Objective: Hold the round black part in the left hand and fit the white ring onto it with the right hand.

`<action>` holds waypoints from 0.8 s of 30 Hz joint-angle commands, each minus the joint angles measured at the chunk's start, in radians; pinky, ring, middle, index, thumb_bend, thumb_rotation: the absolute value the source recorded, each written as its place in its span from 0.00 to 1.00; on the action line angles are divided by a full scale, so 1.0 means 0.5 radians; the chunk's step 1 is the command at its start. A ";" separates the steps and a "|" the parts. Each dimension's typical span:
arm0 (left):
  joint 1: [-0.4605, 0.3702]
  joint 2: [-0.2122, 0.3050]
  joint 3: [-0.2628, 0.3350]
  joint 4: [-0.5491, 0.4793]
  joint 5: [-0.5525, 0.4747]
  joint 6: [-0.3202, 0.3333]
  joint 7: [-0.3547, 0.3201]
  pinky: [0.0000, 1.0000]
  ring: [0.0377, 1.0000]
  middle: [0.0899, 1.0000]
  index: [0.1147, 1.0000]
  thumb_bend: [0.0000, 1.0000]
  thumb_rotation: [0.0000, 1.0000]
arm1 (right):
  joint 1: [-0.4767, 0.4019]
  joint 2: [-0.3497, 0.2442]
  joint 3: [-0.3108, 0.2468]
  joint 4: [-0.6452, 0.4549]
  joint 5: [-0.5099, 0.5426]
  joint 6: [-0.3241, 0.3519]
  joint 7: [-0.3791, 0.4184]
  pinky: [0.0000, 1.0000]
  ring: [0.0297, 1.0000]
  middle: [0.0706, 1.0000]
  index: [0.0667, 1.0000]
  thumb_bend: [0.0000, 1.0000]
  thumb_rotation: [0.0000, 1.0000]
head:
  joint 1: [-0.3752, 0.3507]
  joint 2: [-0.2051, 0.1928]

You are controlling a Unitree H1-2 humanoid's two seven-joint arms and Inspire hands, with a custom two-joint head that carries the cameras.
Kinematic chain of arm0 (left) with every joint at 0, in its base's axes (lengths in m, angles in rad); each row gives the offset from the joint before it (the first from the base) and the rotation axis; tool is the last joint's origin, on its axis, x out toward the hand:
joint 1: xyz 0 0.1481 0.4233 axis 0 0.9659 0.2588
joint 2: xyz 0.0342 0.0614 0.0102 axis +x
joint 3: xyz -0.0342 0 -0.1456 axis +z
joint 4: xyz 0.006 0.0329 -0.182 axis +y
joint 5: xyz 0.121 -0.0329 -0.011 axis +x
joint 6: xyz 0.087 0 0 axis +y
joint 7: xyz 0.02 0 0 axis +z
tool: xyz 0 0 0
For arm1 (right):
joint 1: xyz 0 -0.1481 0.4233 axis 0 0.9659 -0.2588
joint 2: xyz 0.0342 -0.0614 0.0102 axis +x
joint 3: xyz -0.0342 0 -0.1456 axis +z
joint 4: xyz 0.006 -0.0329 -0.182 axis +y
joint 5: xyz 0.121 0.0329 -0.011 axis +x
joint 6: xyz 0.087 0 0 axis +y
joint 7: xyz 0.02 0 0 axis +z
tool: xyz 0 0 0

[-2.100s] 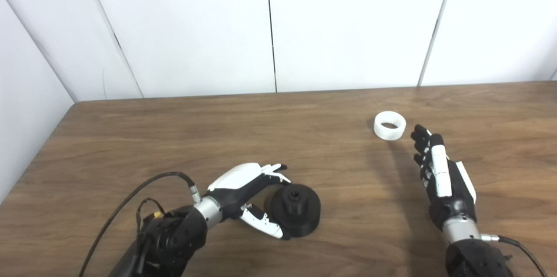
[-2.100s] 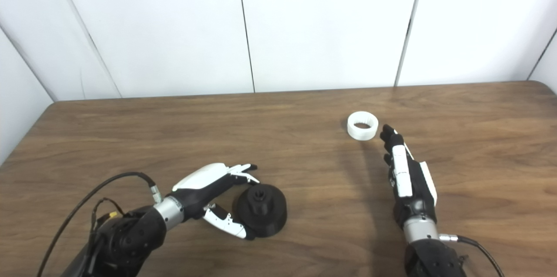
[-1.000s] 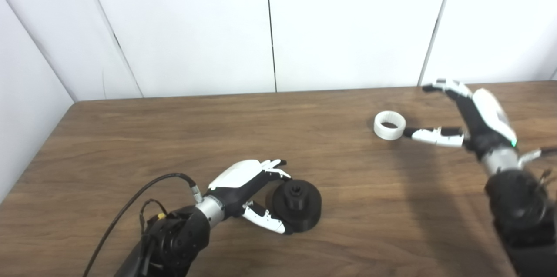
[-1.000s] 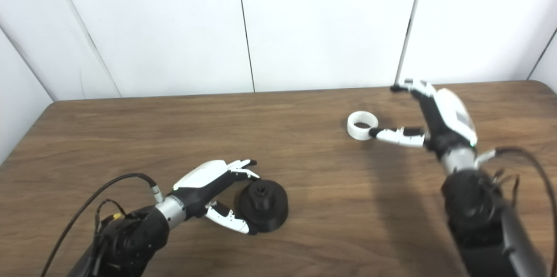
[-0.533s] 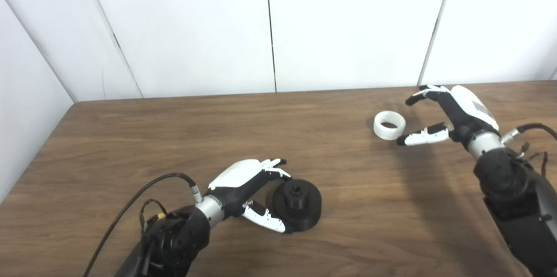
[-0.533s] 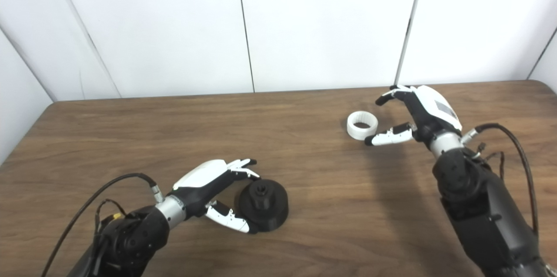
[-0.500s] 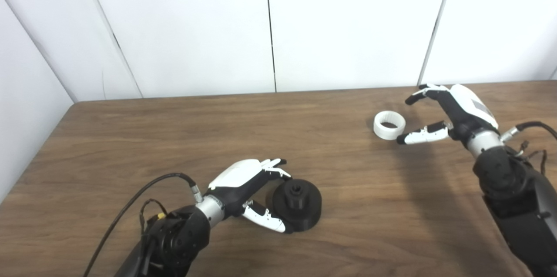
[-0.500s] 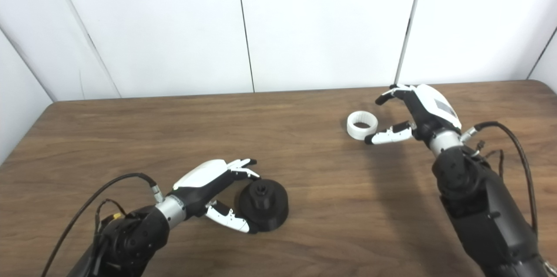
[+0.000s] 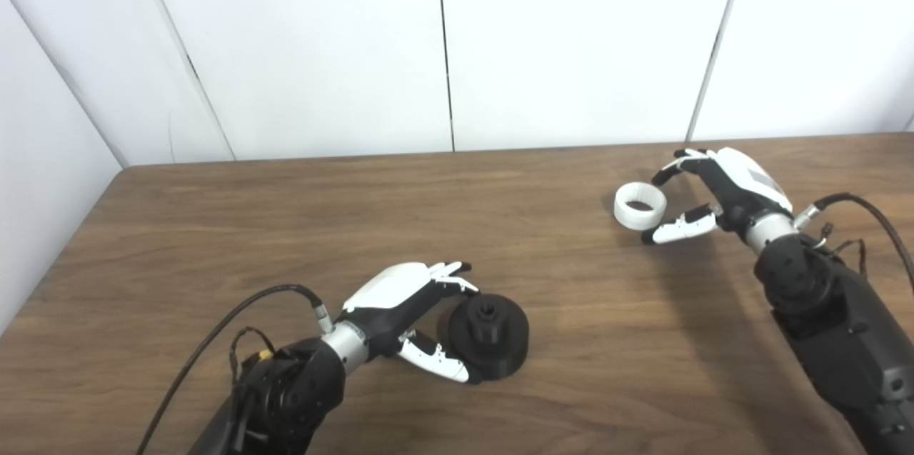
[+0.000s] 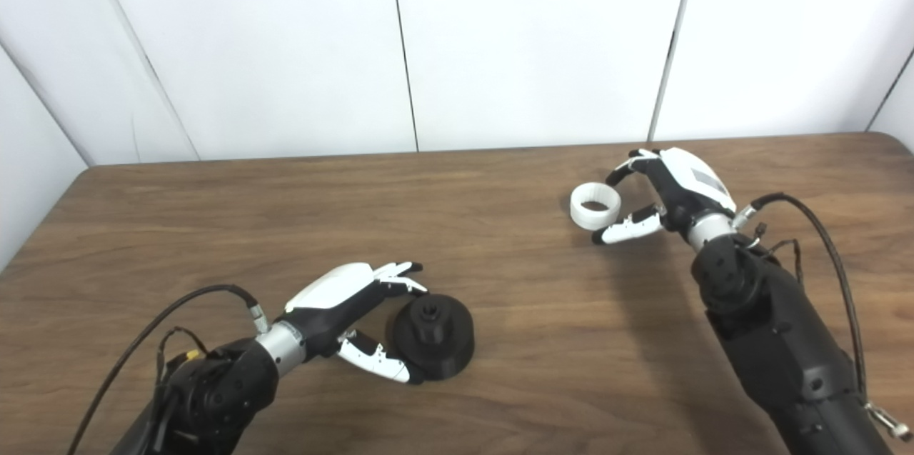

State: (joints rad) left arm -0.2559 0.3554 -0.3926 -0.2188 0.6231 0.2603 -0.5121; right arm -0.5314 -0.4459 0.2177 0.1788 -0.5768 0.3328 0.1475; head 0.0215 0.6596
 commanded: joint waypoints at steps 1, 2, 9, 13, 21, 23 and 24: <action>-0.026 0.012 -0.005 0.006 -0.001 0.012 -0.021 0.95 1.00 1.00 0.74 1.00 0.39 | -0.148 -0.010 -0.014 -0.025 -0.021 -0.081 -0.050 0.96 0.99 0.93 0.67 0.87 0.24 | 0.003 0.001; -0.026 0.012 -0.006 0.006 0.000 0.013 -0.021 0.95 1.00 1.00 0.74 1.00 0.39 | -0.155 -0.010 -0.011 -0.016 -0.022 -0.081 -0.047 0.96 1.00 0.93 0.67 0.87 0.24 | 0.003 0.001; -0.021 0.012 -0.005 -0.001 -0.007 0.007 -0.020 0.94 1.00 1.00 0.74 1.00 0.39 | -0.226 0.007 -0.009 0.107 -0.013 -0.122 -0.058 0.97 1.00 0.93 0.68 0.88 0.26 | 0.003 -0.004; -0.014 0.012 -0.004 0.014 -0.010 -0.017 -0.005 0.94 1.00 1.00 0.73 1.00 0.41 | -0.254 0.015 -0.018 0.148 -0.004 -0.136 -0.067 0.97 1.00 0.93 0.68 0.88 0.27 | -0.001 -0.006; -0.016 0.010 -0.010 0.025 -0.009 -0.030 -0.005 0.93 1.00 1.00 0.73 1.00 0.41 | -0.311 0.027 -0.010 0.248 0.002 -0.150 -0.075 0.96 0.99 0.93 0.68 0.88 0.28 | -0.006 -0.010; -0.019 0.012 -0.008 0.021 -0.014 -0.027 -0.012 0.94 1.00 1.00 0.73 1.00 0.41 | -0.323 0.031 -0.006 0.272 0.004 -0.153 -0.072 0.95 0.99 0.93 0.68 0.88 0.28 | -0.010 -0.012; -0.020 0.014 -0.006 0.020 -0.017 -0.027 -0.015 0.94 1.00 1.00 0.73 1.00 0.41 | -0.331 0.032 -0.002 0.287 0.005 -0.154 -0.068 0.96 0.99 0.93 0.68 0.88 0.28 | -0.007 -0.013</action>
State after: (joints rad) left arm -0.2565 0.3545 -0.3918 -0.2163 0.6240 0.2455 -0.5051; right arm -0.6278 -0.4271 0.2209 0.3287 -0.5730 0.2929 0.1364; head 0.0169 0.6520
